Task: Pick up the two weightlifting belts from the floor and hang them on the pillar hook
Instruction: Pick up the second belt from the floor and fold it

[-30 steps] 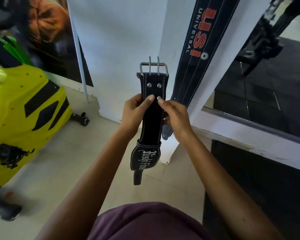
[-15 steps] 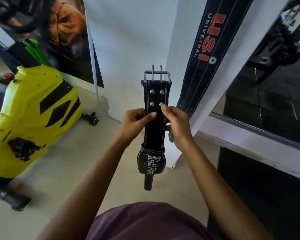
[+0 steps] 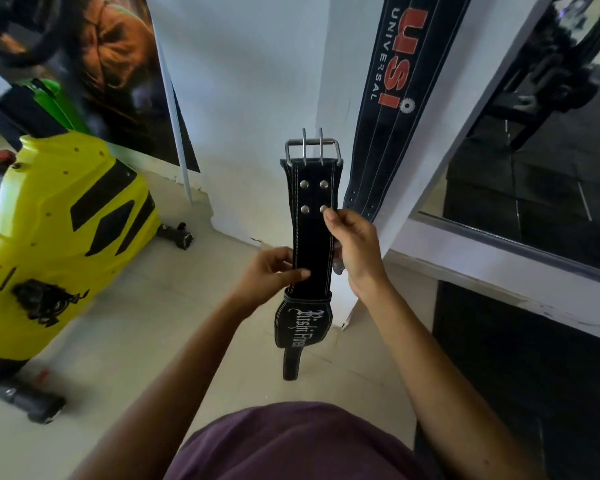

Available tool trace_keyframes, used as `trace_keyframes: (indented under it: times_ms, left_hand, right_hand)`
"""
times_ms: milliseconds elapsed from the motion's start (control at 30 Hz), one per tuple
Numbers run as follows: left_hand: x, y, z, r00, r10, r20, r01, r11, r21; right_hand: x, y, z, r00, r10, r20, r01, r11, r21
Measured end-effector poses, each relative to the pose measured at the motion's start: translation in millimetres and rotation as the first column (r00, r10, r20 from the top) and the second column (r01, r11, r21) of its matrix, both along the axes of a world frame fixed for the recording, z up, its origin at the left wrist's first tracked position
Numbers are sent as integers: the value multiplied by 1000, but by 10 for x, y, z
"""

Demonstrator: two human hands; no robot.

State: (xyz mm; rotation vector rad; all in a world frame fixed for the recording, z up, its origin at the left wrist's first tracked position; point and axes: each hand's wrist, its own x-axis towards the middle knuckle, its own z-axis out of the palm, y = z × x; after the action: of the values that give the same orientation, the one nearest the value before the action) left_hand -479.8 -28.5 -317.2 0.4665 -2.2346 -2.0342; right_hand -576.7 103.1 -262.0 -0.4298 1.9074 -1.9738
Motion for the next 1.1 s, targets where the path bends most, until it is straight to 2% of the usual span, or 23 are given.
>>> trace_keyframes:
  times_ms: [67, 133, 267, 300, 400, 500, 567, 667, 767, 833, 933, 1100]
  left_hand:
    - [35, 82, -108, 1000, 26, 15, -24, 990, -142]
    - [-3, 131, -9, 997, 63, -41, -69, 980, -187]
    - [-213, 166, 443, 916, 329, -230, -338, 941, 0]
    - [-247, 165, 527, 898, 356, -258, -370, 929, -3]
    - [-265, 130, 604, 918, 265, -294, -303, 949, -91]
    - [-249, 71, 597, 933, 220, -285, -248, 967, -65]
    - [-275, 53, 580, 926, 257, -277, -298, 947, -118]
    - [-357, -11, 622, 909, 315, -274, -391, 871, -297]
    - [-487, -82, 811, 913, 216, -346, -321, 904, -283]
    - [-600, -98, 996, 897, 191, -398, -318, 904, -284]
    - [-799, -109, 1351, 856, 152, -494, -328, 898, -292]
    - [-1185, -143, 2230, 773, 91, -628, -354, 883, -307]
  right_hand:
    - [-41, 28, -2, 1000, -3, 29, 4, 1000, -14]
    - [-61, 55, -47, 999, 5, 33, -5, 1000, -3]
    - [-37, 91, -109, 1000, 3, 0, -3, 1000, 19]
    - [-33, 97, -98, 1000, -5, -19, 6, 1000, 13]
    - [-88, 131, -42, 994, 1, -108, -6, 999, -43]
    - [-170, 180, 38, 984, 56, -166, -59, 998, -10]
    - [-225, 188, 75, 988, 49, -145, -49, 999, 10]
    - [-251, 158, 107, 981, 7, -194, 3, 999, 52]
    - [-303, 98, 218, 963, -39, -266, 69, 992, 105]
    - [-410, 69, 374, 946, -34, -323, 63, 995, 80]
    - [-629, 33, 727, 884, -36, -467, 45, 999, 8]
    - [-982, -54, 1534, 745, -148, -651, 97, 989, -114]
